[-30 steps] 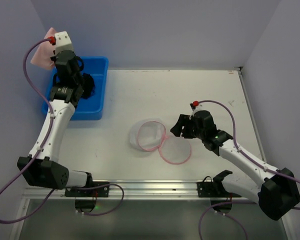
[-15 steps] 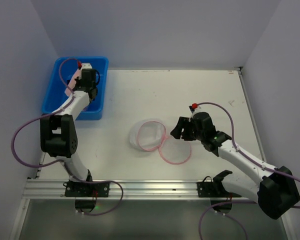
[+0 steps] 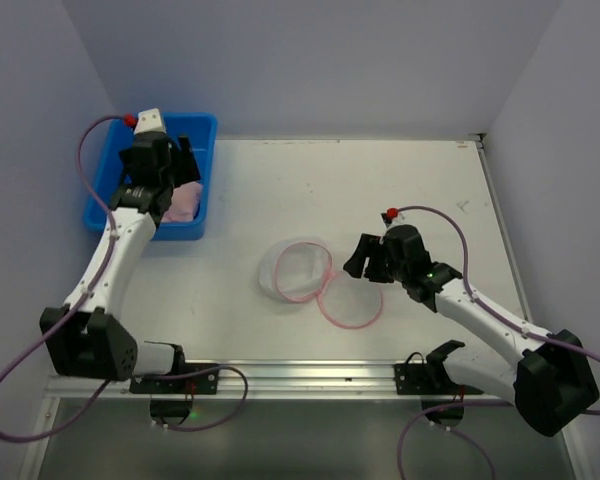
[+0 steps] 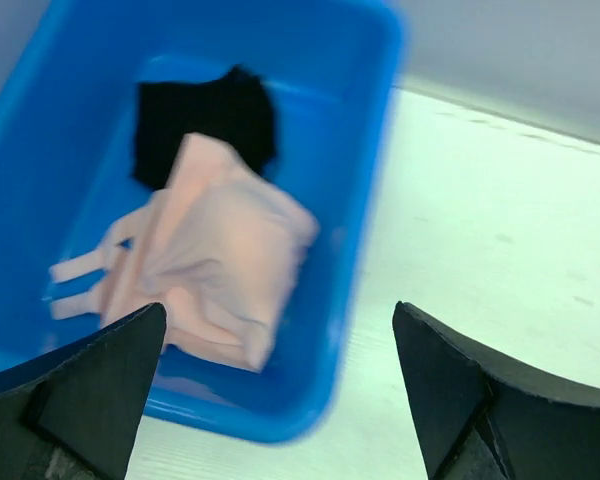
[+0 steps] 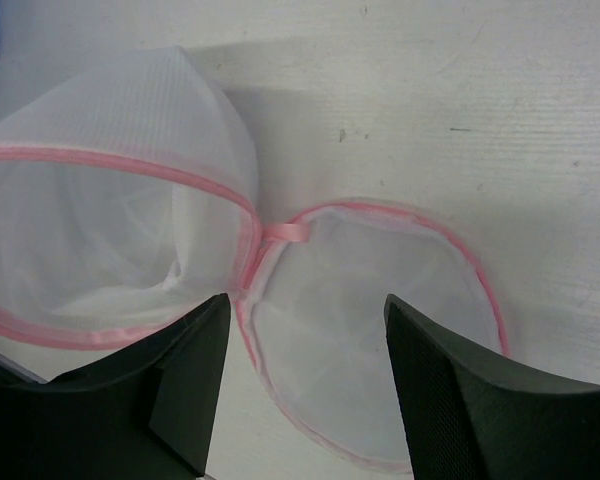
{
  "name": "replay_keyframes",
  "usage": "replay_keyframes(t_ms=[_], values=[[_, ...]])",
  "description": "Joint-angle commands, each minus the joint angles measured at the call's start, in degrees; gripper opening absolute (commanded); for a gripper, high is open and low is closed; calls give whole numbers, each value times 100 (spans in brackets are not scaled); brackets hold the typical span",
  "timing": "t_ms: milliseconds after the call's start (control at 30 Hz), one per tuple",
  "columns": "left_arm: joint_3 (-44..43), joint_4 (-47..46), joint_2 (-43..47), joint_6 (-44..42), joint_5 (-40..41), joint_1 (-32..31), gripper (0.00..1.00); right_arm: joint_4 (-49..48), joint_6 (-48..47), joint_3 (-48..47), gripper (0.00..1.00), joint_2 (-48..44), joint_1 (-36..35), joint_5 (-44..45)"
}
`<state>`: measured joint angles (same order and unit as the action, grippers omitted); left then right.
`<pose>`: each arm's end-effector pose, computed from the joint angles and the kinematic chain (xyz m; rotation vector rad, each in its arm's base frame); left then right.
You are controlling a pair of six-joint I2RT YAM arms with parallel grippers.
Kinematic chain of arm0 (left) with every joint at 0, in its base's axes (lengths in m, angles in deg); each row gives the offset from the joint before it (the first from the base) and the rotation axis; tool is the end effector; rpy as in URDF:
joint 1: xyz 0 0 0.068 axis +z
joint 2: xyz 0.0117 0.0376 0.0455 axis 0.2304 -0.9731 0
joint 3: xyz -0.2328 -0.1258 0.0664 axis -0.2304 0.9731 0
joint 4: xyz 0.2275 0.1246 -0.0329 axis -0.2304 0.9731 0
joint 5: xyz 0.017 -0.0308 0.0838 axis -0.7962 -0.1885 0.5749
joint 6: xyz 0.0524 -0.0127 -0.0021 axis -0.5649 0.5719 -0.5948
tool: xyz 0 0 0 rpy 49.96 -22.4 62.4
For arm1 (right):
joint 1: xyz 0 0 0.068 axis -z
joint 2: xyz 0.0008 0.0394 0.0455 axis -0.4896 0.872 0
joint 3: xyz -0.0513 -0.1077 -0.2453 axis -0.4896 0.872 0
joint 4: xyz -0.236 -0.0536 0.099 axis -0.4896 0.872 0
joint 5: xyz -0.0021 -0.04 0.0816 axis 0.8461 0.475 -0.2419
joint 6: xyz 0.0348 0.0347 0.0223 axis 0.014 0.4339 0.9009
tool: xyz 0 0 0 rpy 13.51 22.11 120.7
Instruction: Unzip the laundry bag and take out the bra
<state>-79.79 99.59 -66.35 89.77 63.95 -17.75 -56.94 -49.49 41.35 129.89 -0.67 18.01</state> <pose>0.3210 -0.0122 0.3446 -0.4162 2.0400 0.1653 0.1933 0.1144 0.2152 0.0959 2.3304 0.6842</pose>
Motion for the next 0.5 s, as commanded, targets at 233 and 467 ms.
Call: replay_keyframes(t_ms=[233,467], values=[[2046,-225,1439,1072,-2602,-1797,94,115,486,137,64,742,194,-542],[3145,-1148,1290,1609,-2498,-2440,89,-343,838,85,64,1622,220,-1080]])
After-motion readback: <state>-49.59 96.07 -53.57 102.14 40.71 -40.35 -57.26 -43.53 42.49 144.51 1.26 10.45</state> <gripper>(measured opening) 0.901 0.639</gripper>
